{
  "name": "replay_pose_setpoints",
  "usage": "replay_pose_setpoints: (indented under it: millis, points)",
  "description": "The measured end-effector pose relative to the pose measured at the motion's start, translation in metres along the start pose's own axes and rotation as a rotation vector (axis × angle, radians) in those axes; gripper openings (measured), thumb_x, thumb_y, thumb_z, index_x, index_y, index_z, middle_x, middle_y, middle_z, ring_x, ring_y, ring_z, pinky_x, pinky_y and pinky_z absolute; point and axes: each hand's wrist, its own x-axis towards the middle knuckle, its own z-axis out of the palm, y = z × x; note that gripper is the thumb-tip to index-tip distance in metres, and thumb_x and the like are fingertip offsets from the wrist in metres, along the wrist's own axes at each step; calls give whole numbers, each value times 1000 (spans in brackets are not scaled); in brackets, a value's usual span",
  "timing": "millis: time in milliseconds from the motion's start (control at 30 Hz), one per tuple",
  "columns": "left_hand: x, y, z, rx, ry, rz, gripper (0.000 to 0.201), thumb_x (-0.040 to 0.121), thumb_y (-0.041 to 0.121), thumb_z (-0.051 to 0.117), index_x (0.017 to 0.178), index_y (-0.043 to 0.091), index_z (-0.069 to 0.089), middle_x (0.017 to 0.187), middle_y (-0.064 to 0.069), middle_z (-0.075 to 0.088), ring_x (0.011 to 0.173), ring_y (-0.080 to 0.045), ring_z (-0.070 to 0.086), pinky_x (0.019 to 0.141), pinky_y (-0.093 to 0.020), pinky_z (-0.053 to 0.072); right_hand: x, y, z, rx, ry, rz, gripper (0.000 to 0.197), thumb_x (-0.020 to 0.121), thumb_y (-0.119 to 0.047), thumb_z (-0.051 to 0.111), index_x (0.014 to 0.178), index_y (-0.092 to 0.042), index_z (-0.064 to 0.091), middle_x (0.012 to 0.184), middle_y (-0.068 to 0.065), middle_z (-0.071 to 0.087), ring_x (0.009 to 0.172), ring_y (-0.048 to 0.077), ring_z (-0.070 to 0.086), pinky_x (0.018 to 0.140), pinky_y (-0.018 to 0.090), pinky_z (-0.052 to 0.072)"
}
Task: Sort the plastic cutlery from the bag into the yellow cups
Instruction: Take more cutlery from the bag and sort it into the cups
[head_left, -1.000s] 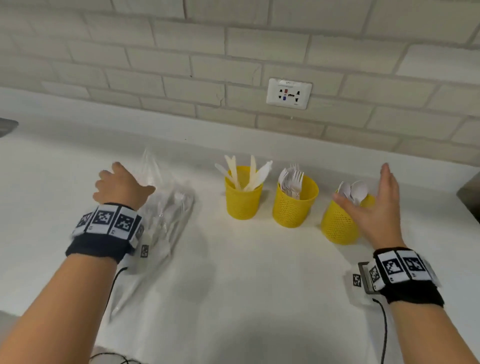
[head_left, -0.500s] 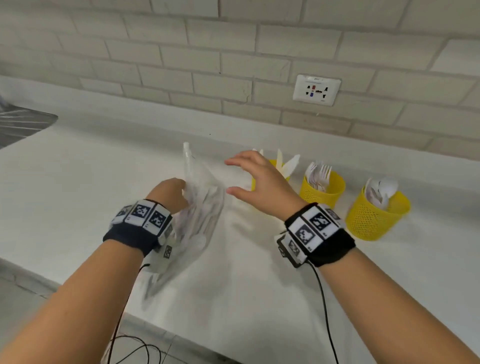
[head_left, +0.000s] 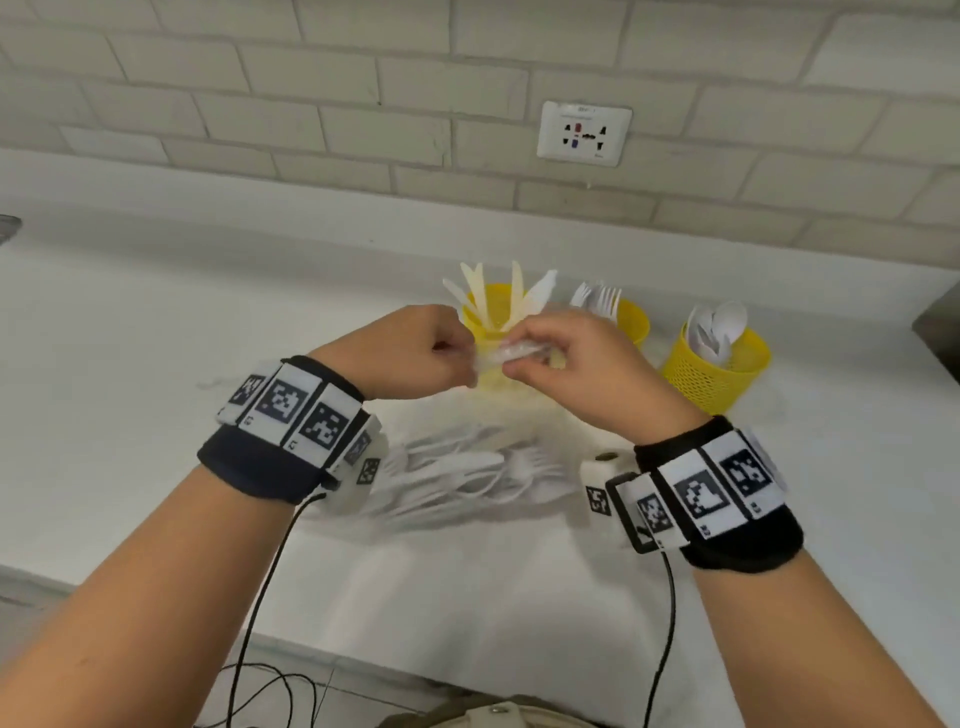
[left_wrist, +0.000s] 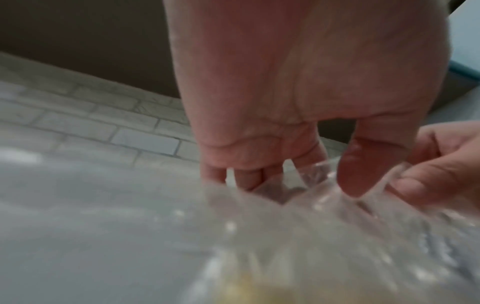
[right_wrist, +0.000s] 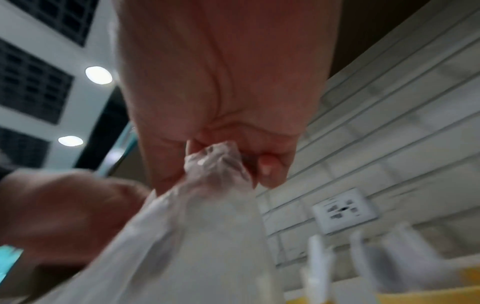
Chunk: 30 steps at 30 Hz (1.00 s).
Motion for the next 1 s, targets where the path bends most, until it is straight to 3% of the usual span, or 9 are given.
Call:
replay_pose_setpoints:
  millis: [133, 267, 367, 533, 633, 733, 833, 900, 1000]
  points:
    - [26, 20, 41, -26, -36, 133, 32, 82, 32, 71, 100, 9, 60, 100, -7, 61, 90, -20, 56, 74, -20, 40, -31, 26, -33, 44, 49, 169, 18, 73, -32, 75, 88, -23, 70, 86, 0, 69, 80, 18, 60, 80, 35, 48]
    - [48, 29, 62, -88, -74, 196, 33, 78, 31, 76, 102, 22, 56, 98, -2, 63, 98, -21, 59, 91, -36, 47, -56, 59, -58, 21, 236, 358, 14, 73, -37, 77, 78, -27, 68, 79, -11, 66, 78, 6, 58, 71, 18, 42]
    - [56, 21, 65, -44, -59, 213, 33, 81, 25, 73, 112, 21, 61, 108, -2, 64, 103, -17, 58, 95, -31, 44, -78, 83, -80, -27, 274, 485, 17, 75, -38, 75, 77, -22, 72, 77, -7, 67, 78, 10, 57, 72, 22, 40]
    - [60, -9, 55, 102, 112, 91, 24, 84, 29, 70, 107, 24, 69, 100, 6, 63, 102, -18, 57, 89, -29, 41, -105, 111, -104, -179, 295, 662, 29, 76, -47, 70, 85, -20, 72, 89, 3, 70, 94, 22, 62, 79, 30, 42]
    - [58, -16, 54, -52, 178, 73, 7, 83, 29, 71, 88, 25, 70, 83, 12, 60, 82, -10, 54, 74, -22, 38, -104, 114, -105, -343, 228, 762, 32, 77, -52, 67, 97, -27, 70, 106, 5, 68, 111, 27, 56, 94, 39, 41]
    - [60, -9, 62, -259, 276, 107, 6, 79, 24, 76, 80, 23, 70, 75, 14, 61, 71, -8, 53, 64, -13, 38, -86, 103, -88, -517, 195, 617, 42, 78, -39, 71, 117, -27, 65, 126, 8, 60, 124, 29, 45, 104, 38, 30]
    - [64, -1, 66, -479, 330, 101, 19, 72, 18, 81, 82, 22, 65, 72, 4, 63, 62, -7, 52, 59, -13, 40, -59, 80, -57, -215, 250, 331, 34, 78, -27, 73, 112, -22, 69, 120, 3, 64, 118, 20, 52, 101, 21, 32]
    - [64, 4, 65, -558, 260, 135, 20, 79, 11, 75, 83, 24, 60, 77, -2, 65, 66, -11, 55, 65, -19, 45, -41, 63, -34, -21, 242, 227, 31, 79, -26, 73, 110, -21, 70, 115, 1, 66, 112, 13, 56, 94, 10, 34]
    - [62, 8, 62, -597, 151, 243, 22, 92, 1, 57, 91, 23, 55, 82, -6, 67, 68, -10, 60, 69, -19, 48, -19, 44, -7, 132, 297, 146, 31, 77, -28, 75, 107, -23, 71, 100, -5, 66, 95, 8, 59, 88, 15, 42]
